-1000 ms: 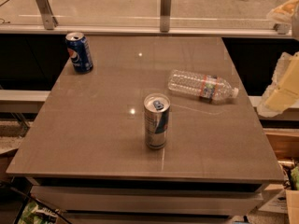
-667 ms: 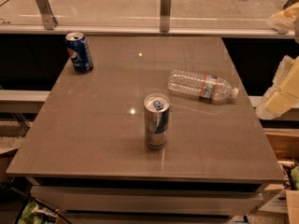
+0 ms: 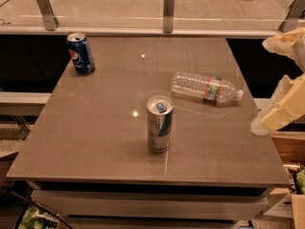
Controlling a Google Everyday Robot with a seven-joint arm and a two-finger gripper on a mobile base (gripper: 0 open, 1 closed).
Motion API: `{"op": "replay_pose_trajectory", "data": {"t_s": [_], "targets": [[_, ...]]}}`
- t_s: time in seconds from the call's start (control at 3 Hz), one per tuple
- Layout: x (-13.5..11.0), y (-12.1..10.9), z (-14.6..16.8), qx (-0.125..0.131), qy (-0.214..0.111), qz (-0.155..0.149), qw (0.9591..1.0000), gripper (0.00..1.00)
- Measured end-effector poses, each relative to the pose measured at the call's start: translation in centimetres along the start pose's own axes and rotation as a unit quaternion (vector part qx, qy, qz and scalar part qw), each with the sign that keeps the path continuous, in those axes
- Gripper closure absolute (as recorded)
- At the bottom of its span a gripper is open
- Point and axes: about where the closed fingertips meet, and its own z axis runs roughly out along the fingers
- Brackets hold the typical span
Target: Move redbull can near pepsi can
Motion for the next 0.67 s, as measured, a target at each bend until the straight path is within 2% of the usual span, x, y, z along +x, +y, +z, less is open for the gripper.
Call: {"op": "replay_pose_trajectory", "data": {"t_s": [0.33, 0.67], "targets": [[0.1, 1.0, 1.4, -0.011, -0.052, 0.018, 0.9984, 0.0], [-0.1, 1.9, 3.1, -0.021, -0.092, 0.033, 0.995, 0.0]]}}
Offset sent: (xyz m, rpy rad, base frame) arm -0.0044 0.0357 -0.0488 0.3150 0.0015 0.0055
